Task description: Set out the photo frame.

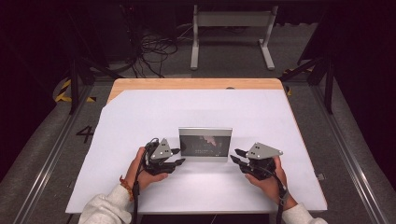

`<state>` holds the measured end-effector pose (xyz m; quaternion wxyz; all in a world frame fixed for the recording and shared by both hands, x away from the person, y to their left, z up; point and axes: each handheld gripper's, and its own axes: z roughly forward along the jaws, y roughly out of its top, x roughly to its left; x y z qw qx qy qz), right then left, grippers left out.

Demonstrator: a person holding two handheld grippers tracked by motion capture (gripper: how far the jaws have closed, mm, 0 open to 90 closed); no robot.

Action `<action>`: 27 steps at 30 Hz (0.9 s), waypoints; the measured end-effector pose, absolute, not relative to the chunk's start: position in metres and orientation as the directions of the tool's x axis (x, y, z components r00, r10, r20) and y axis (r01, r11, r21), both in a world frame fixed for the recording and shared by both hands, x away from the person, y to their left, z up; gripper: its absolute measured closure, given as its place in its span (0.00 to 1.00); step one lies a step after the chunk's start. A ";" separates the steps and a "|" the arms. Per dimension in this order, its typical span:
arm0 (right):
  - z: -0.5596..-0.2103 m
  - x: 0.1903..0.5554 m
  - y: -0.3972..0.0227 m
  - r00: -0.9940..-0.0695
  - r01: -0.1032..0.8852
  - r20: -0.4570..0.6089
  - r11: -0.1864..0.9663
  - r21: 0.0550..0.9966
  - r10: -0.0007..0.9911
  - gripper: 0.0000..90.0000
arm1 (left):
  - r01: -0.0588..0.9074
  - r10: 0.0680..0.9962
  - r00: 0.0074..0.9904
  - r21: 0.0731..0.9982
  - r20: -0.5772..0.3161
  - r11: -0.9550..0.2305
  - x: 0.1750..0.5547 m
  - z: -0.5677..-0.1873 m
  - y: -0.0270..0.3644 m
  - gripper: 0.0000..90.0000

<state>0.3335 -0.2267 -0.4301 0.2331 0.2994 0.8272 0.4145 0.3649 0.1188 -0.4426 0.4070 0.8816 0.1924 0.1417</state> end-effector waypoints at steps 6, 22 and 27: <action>-0.430 0.332 -0.226 -0.715 0.304 -0.134 0.478 0.824 0.686 0.69 | 0.232 0.465 0.880 0.770 0.094 -0.594 0.356 -0.443 0.127 0.57; -0.440 0.331 -0.225 -0.739 0.317 -0.163 0.551 0.772 0.654 0.35 | 0.272 0.498 0.862 0.742 0.095 -0.613 0.343 -0.455 0.147 0.26; -0.441 0.332 -0.224 -0.744 0.321 -0.157 0.552 0.770 0.650 0.26 | 0.287 0.502 0.861 0.743 0.075 -0.604 0.345 -0.457 0.143 0.17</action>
